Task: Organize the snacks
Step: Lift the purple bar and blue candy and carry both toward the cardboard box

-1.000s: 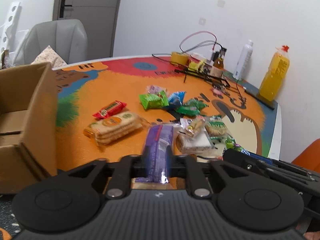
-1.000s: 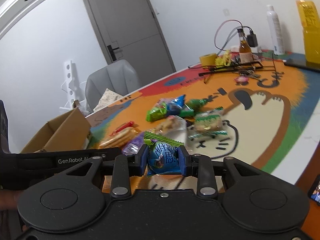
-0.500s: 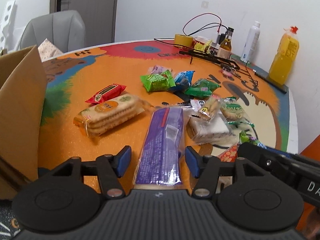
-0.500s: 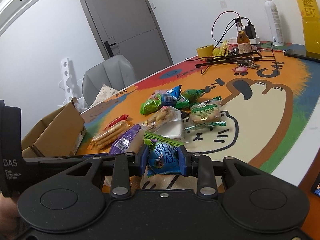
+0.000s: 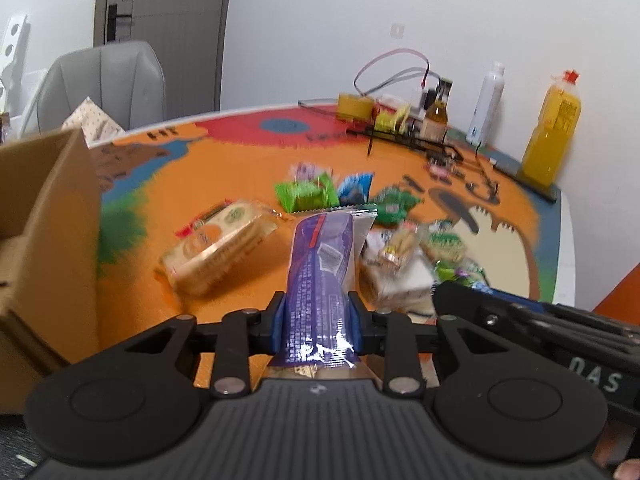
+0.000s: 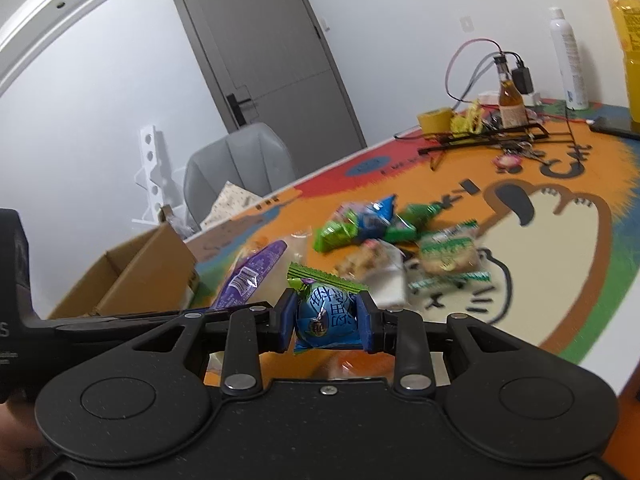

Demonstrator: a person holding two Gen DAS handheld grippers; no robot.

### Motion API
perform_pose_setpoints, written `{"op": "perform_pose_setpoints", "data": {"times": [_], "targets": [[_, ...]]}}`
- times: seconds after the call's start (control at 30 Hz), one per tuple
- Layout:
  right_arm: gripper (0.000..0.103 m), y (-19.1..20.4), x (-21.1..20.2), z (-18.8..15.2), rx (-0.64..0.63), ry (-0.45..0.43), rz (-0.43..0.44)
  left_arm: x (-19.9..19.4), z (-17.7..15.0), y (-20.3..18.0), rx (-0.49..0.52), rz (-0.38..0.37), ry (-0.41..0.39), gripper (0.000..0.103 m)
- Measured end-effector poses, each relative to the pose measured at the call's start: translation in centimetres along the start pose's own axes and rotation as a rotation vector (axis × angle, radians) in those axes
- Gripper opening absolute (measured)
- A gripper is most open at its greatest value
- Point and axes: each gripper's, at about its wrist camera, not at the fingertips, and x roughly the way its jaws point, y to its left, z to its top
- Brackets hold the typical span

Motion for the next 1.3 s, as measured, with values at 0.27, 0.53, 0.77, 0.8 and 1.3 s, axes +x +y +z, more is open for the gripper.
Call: {"op": "perform_pose_setpoints", "data": {"times": [0.27,0.53,0.77,0.8,1.3], "targets": [[0.03,2.0,0.0,1.6,-0.014,-0.035,0.058,-3.6,2.0,0.6,0.007,0.033,-0.102,0.03],[0.03,4.8,0.2,3.1,-0.051,-0.049,0.134,-6.8,3.4,2.3,-0.022,0.076,-0.165,0.03],[0.03,7.4,0.9,4.4,-0.094,-0.058,0.193,-9.3,4.0,4.9,-0.065,0.141,-0.206,0.03],[0.03,7.8,1.1,4.6,-0.097,-0.058,0.201,-9.5,4.1,5.4,-0.071,0.15,-0.21,0.03],[0.03,13.8,4.2,5.5,-0.162,-0.007,0.334,-12.2,4.3,12.8,-0.196,0.289,-0.243,0.03]]}}
